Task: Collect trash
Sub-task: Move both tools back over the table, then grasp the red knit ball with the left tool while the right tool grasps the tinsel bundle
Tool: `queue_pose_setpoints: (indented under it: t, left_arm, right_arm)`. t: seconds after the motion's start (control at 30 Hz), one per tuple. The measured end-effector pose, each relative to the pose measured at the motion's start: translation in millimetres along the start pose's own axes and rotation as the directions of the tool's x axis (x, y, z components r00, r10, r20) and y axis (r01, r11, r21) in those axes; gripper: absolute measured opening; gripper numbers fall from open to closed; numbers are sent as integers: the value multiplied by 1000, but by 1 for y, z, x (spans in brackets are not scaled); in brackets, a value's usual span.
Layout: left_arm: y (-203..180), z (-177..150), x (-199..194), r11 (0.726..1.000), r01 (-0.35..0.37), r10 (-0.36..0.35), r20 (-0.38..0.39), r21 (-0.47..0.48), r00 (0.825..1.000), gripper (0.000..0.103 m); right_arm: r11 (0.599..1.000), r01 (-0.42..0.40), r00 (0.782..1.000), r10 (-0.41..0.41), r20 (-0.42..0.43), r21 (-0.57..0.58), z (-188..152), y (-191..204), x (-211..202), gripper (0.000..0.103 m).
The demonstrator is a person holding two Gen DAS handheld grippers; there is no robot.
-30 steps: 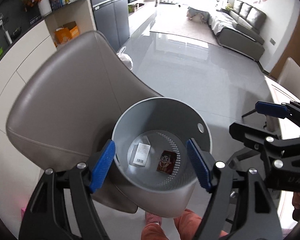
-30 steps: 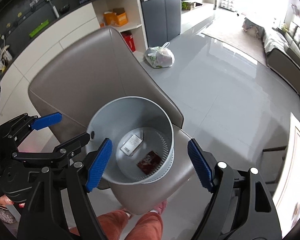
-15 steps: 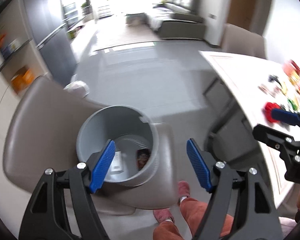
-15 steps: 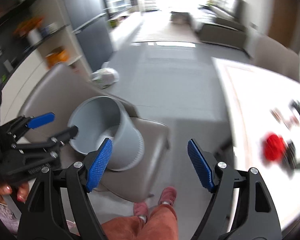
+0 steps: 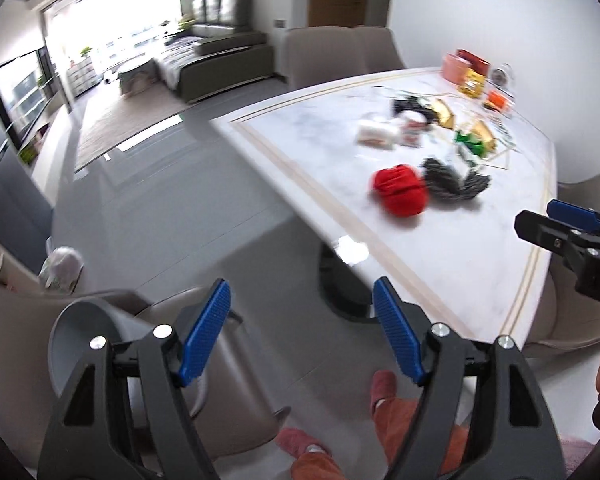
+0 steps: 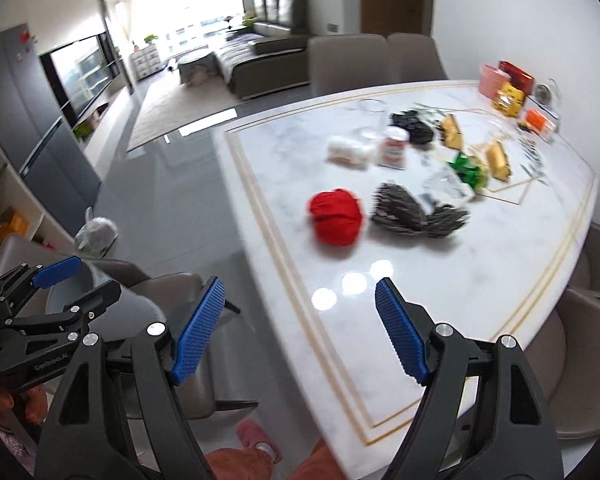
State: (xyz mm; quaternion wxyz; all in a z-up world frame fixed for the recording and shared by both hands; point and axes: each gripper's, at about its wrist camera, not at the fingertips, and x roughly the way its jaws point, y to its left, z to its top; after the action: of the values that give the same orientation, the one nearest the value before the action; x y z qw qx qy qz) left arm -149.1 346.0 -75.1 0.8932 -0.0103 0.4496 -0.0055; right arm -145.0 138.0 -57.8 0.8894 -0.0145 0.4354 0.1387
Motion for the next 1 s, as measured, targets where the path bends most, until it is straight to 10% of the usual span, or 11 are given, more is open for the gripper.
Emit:
queue_pose_setpoints:
  t: [0.33,0.83,1.0]
  left_arm:
    - [-117,76,80,1000,-9,8,-21,-21,1000,74]
    - [-131,92,241,1000,1,-7,-195,-30,981,74]
    - [-141,92,254,995,99,-102,-171,-25,980,60]
  right_arm:
    - [998,-20,1000,18,-24,-59,62,-133,58,75]
    - [995,-46,981,28,-194,-91,77,-156,226,74]
    - [995,-35,966,10,-257,-95,65,-162,257,38]
